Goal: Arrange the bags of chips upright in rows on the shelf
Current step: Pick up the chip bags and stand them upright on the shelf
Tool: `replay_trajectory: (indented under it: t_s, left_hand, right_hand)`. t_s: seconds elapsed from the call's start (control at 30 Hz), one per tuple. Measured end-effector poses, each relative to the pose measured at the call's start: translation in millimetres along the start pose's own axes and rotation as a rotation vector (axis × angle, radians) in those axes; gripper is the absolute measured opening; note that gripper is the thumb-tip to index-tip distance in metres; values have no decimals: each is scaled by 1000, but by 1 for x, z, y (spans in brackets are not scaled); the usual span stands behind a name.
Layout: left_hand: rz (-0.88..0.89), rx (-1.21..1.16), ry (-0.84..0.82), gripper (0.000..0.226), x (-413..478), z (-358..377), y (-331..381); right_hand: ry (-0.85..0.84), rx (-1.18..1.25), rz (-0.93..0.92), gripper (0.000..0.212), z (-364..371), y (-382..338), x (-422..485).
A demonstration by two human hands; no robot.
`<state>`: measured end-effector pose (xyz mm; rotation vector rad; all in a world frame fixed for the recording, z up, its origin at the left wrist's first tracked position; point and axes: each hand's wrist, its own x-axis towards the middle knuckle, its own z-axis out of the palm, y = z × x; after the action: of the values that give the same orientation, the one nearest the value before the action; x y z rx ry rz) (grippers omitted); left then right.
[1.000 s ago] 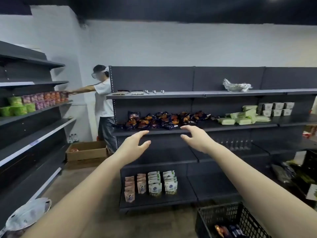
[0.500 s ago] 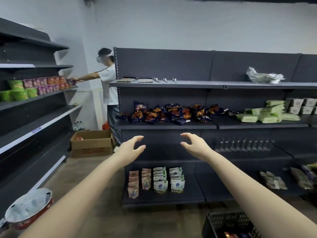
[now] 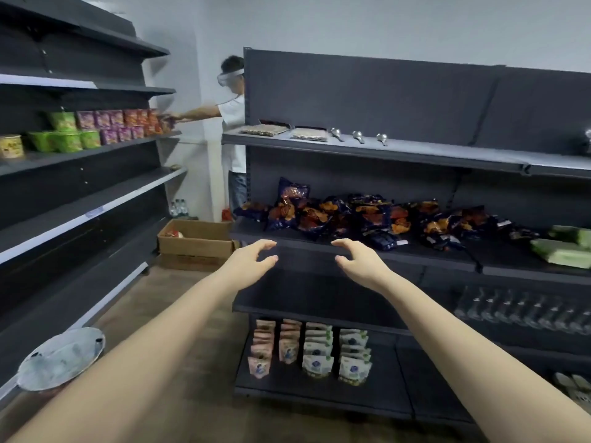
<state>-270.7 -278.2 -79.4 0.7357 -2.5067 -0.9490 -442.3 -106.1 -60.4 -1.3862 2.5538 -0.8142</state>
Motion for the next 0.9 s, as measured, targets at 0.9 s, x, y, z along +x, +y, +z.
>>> replay_trajectory:
  t_s: [0.9]
  left_hand:
    - [31, -1, -122, 43, 345, -80, -218]
  right_hand:
    - [-44, -28, -43, 45, 155, -57, 398]
